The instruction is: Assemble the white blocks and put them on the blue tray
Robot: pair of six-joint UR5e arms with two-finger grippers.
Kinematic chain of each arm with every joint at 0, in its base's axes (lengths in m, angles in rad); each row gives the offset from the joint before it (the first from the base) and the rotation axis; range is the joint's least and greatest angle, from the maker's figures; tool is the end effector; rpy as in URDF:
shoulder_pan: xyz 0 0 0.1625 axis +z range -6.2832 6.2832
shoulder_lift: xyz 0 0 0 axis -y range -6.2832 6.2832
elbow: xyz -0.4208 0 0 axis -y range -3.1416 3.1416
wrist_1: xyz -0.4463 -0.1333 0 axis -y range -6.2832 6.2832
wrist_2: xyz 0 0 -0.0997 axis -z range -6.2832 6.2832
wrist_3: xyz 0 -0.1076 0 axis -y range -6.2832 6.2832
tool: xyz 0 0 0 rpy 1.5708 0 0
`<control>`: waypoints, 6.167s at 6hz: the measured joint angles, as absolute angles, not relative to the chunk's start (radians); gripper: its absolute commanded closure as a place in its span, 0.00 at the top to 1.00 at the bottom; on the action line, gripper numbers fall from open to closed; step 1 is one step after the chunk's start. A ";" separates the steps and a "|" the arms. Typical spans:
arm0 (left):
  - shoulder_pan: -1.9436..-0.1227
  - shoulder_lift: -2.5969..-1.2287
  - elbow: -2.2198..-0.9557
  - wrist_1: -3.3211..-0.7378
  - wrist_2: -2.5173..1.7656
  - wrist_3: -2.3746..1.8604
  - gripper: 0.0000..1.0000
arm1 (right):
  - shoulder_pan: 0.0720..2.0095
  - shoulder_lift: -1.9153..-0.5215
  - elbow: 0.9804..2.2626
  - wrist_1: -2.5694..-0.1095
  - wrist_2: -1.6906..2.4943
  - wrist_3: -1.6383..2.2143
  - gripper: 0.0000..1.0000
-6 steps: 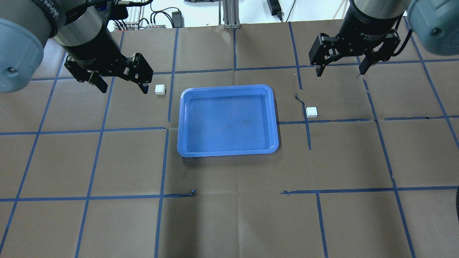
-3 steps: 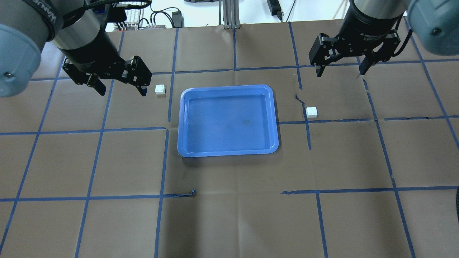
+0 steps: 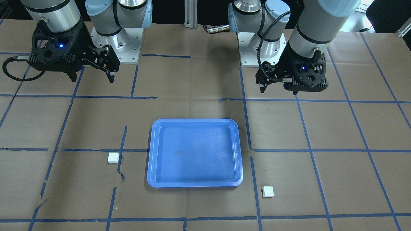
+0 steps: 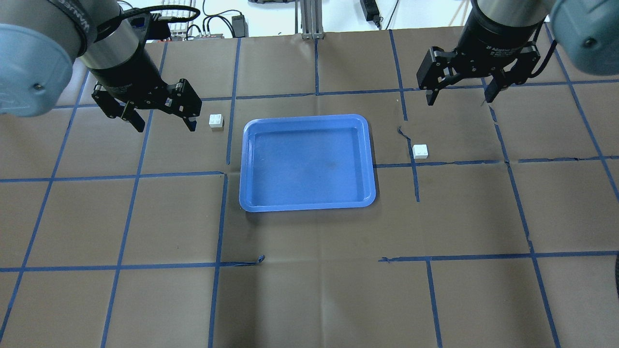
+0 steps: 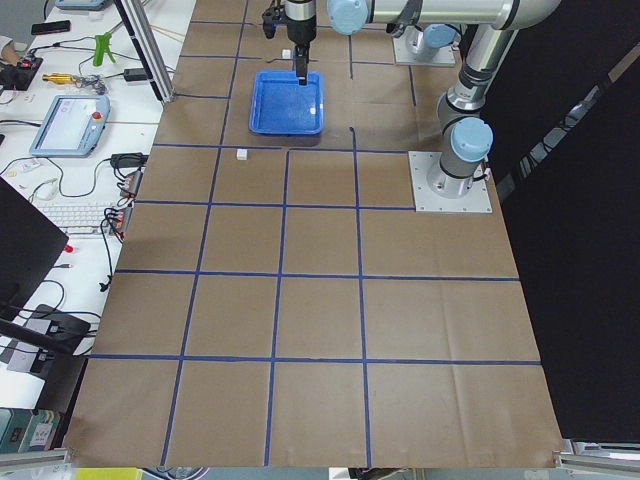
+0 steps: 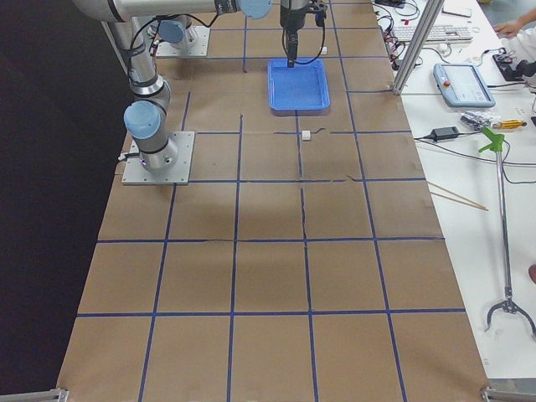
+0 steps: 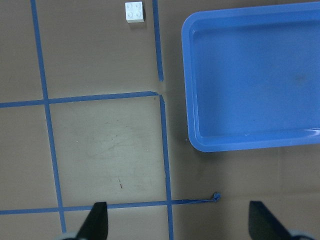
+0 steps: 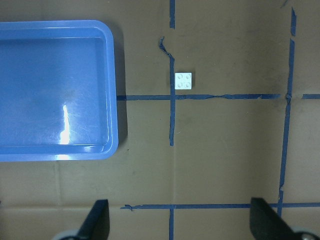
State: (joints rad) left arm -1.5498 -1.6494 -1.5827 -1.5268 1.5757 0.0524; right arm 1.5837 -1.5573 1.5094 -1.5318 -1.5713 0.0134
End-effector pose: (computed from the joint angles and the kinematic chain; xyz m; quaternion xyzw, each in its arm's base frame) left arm -0.1207 -0.5748 0.4295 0.0158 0.9996 0.0233 0.0016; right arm 0.1404 -0.5504 0.4979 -0.0002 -1.0000 0.0045 0.0002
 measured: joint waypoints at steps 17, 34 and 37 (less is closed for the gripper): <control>-1.569 -2.104 -1.593 -0.743 1.576 0.370 0.01 | 1.299 -1.327 1.863 -2.020 -1.111 -1.885 0.99; -1.871 -1.740 -1.547 -1.479 1.598 1.173 1.00 | 1.293 -1.113 1.871 -2.216 -1.127 -1.914 0.24; -1.757 -1.586 -1.534 -1.586 1.662 0.685 1.00 | 1.295 -1.182 1.830 -2.179 -1.126 -1.900 0.22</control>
